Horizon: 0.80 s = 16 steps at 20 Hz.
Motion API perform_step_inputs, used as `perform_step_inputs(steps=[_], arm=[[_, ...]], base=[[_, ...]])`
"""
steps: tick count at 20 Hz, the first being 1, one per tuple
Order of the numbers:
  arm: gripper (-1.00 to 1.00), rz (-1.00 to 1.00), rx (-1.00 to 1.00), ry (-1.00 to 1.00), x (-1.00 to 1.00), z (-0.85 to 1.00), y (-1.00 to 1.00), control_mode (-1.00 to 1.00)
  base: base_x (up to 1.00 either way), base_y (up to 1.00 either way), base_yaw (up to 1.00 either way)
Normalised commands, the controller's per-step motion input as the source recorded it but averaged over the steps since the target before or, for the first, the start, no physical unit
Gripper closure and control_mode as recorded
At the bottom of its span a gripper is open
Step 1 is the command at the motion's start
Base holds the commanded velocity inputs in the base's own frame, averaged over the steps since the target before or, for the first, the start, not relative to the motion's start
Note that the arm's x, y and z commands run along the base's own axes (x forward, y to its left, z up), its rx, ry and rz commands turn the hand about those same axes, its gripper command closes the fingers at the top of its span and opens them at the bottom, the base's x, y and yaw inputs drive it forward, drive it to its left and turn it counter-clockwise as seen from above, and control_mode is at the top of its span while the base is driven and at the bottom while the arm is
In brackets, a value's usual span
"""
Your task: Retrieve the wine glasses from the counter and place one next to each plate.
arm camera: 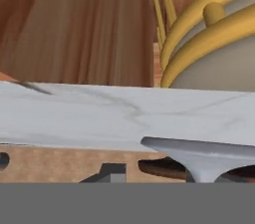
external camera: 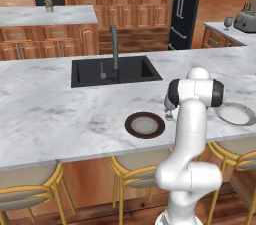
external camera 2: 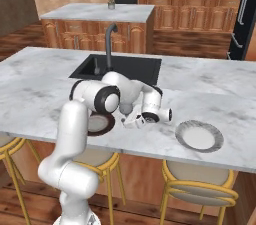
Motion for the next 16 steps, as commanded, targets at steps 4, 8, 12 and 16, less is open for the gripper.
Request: perform_step_inputs(steps=[4, 8, 12, 16], arm=[[-1.0, 0.0, -0.01, 0.0, 0.23, -0.43, 0.01, -1.0], [-1.0, 0.02, 0.02, 0.1, 0.06, -0.35, -0.04, -1.0], [-1.0, 0.09, 0.06, 0.16, -0.07, -0.16, -0.03, -1.0], [-1.0, 0.01, 0.06, 0.13, -0.08, 0.0, 0.0, -1.0]], base=[[0.0, 0.0, 0.0], [0.0, 0.0, 0.0], [0.0, 0.0, 0.0], [0.0, 0.0, 0.0]])
